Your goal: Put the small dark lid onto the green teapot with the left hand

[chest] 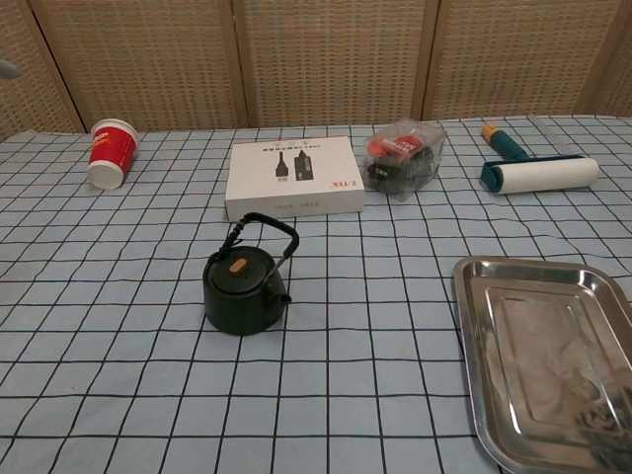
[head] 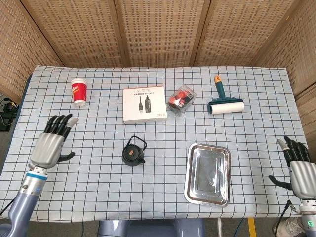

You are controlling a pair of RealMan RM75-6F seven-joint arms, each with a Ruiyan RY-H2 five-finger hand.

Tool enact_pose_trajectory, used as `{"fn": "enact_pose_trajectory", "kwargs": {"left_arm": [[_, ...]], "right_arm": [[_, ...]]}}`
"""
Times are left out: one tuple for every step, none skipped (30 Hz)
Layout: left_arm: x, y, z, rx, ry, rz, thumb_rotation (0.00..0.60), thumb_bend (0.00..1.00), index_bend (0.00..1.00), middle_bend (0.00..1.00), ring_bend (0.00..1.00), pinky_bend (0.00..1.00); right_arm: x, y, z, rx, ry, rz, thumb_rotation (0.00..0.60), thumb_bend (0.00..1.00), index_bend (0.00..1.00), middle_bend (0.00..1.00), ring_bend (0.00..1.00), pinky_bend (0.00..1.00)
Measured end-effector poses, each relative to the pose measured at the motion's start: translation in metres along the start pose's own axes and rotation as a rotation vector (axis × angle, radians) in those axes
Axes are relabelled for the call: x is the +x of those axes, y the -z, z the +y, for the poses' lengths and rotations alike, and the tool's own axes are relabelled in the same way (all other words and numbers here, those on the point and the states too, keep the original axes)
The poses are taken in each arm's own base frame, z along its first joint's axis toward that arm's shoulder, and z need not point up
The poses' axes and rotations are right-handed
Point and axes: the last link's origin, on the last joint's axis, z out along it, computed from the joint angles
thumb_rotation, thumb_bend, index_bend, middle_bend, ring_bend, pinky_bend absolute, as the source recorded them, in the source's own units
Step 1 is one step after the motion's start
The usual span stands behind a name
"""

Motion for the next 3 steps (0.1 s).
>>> {"fn": "enact_pose_trajectory", "kwargs": {"left_arm": [[-0.001,0.008,-0.008,0.022,0.017,0.001,0.600,0.00,0.00,0.00,0.00,0.00],[-0.001,0.014,-0.014,0.038,0.030,-0.001,0.600,0.00,0.00,0.00,0.00,0.00],[-0.002,0.020,-0.019,0.051,0.041,-0.001,0.600,0.00,0.00,0.00,0.00,0.00]], "right_arm": [[0.000,0.000,-0.001,0.002,0.001,0.000,0.600,0.00,0.00,0.00,0.00,0.00],[0.000,0.001,-0.001,0.003,0.002,0.000,0.600,0.00,0.00,0.00,0.00,0.00],[0.000,0.001,-0.001,0.005,0.003,0.000,0.600,0.00,0.00,0.00,0.00,0.00]]}}
